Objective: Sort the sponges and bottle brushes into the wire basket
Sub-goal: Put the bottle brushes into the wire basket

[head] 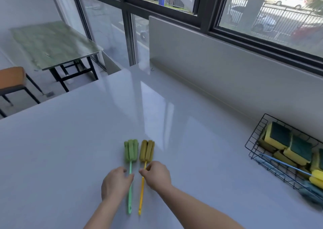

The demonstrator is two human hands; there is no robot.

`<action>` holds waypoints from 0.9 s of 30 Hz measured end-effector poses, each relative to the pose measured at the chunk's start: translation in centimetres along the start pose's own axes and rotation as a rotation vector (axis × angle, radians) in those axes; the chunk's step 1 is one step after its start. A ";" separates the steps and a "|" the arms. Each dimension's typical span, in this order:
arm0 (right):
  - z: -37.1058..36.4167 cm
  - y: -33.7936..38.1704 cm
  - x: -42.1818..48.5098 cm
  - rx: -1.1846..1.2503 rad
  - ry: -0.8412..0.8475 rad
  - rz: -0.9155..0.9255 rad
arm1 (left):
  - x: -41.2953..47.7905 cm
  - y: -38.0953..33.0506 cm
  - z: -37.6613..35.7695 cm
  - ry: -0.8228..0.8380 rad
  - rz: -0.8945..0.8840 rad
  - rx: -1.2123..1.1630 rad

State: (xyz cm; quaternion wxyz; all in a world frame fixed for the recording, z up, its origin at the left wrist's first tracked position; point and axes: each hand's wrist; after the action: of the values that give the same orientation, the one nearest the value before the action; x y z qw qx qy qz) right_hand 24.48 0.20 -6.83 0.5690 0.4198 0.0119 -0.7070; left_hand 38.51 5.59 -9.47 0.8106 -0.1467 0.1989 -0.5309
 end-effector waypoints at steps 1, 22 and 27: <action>-0.2 0.2 0.2 -0.003 -0.012 -0.004 | 0.0 -0.1 0.0 -0.002 -0.003 -0.004; 10.9 -12.0 -2.8 0.693 -0.157 -0.137 | -1.7 -11.2 -0.6 -0.014 -0.427 0.001; 15.1 -18.0 -5.0 0.832 -0.284 -0.176 | -2.4 -18.1 -2.6 0.041 -0.619 0.033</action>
State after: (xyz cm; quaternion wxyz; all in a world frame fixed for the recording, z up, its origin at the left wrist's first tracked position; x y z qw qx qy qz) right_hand 1.09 3.09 -2.30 0.2853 0.5090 -0.3159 -0.7481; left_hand 21.87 0.62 -3.22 0.6084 -0.1763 0.1523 -0.7587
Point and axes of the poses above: each hand's wrist, its own x-axis towards the middle knuckle, its own z-axis out of the back of the hand, y = z × x, and after that the axes turned 13 degrees about -z, right-handed
